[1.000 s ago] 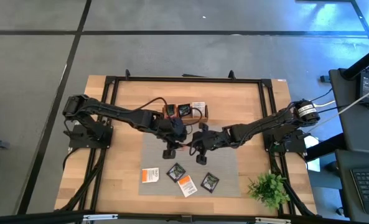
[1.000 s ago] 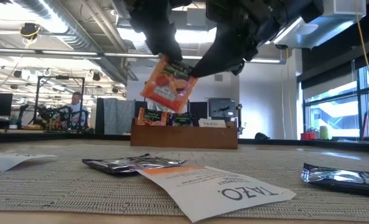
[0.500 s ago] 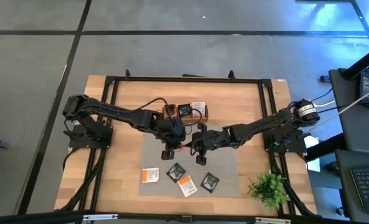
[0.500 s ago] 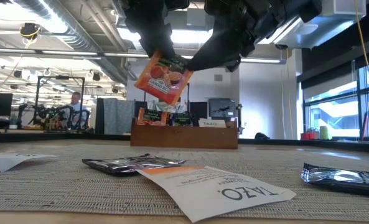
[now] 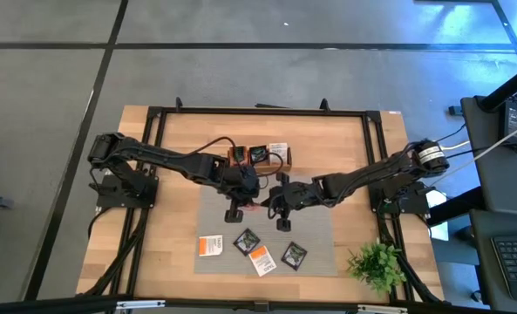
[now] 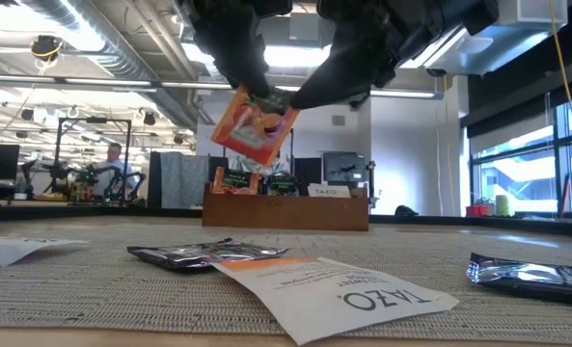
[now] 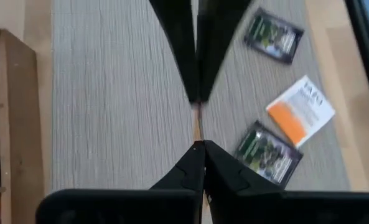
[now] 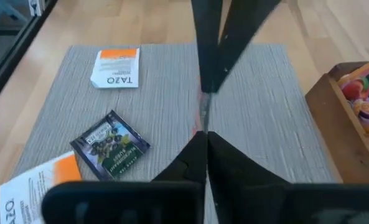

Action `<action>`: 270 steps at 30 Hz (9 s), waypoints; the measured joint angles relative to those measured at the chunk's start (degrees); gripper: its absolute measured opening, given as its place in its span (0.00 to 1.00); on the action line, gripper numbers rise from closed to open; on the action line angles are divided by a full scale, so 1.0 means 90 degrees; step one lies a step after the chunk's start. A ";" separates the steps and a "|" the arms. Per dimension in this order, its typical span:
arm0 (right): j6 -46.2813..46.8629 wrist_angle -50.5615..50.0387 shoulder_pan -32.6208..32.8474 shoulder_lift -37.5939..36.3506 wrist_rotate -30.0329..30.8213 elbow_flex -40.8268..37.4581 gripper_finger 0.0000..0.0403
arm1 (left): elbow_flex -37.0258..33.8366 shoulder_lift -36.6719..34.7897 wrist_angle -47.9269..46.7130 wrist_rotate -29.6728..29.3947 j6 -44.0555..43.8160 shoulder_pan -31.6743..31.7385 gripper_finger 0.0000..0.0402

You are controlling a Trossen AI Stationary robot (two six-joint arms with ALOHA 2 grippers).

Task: Pick & Place Tea
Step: Put the orange tea bag into the left section of the wooden organizer, then put the purple tea bag into the middle section of the wooden organizer

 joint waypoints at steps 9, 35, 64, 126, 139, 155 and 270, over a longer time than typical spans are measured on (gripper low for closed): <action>0.0165 -0.1312 0.0189 -0.1079 0.0871 -0.0002 0.19 | -0.0216 -0.0642 -0.0458 -0.0697 0.0416 0.0167 0.01; 0.0854 -0.1653 0.0563 -0.0940 0.1962 -0.0005 0.18 | -0.4427 -0.2410 0.4904 -0.0379 0.1343 0.2390 0.00; 0.0828 -0.1488 0.0542 -0.0702 0.1991 -0.0002 0.18 | -0.4915 -0.1391 0.5678 -0.0914 0.1884 0.2424 0.00; 0.1004 0.0427 0.0304 0.0540 -0.0386 -0.0007 0.19 | -0.4471 -0.1071 0.5794 -0.0673 -0.0731 -0.1745 0.29; 0.3527 0.1181 0.0040 0.1585 -0.1372 -0.0007 0.49 | -0.4472 0.0476 0.7616 -0.0554 -0.1343 -0.2282 0.29; 0.4229 0.1449 0.0051 0.1797 -0.1409 -0.0002 0.53 | -0.4158 0.1477 0.7895 0.0086 -0.1515 -0.2199 0.30; 0.2241 -0.2017 -0.0524 0.0967 -0.1619 0.1475 0.02 | -0.4180 -0.0199 0.6484 0.1257 -0.1373 -0.2001 0.29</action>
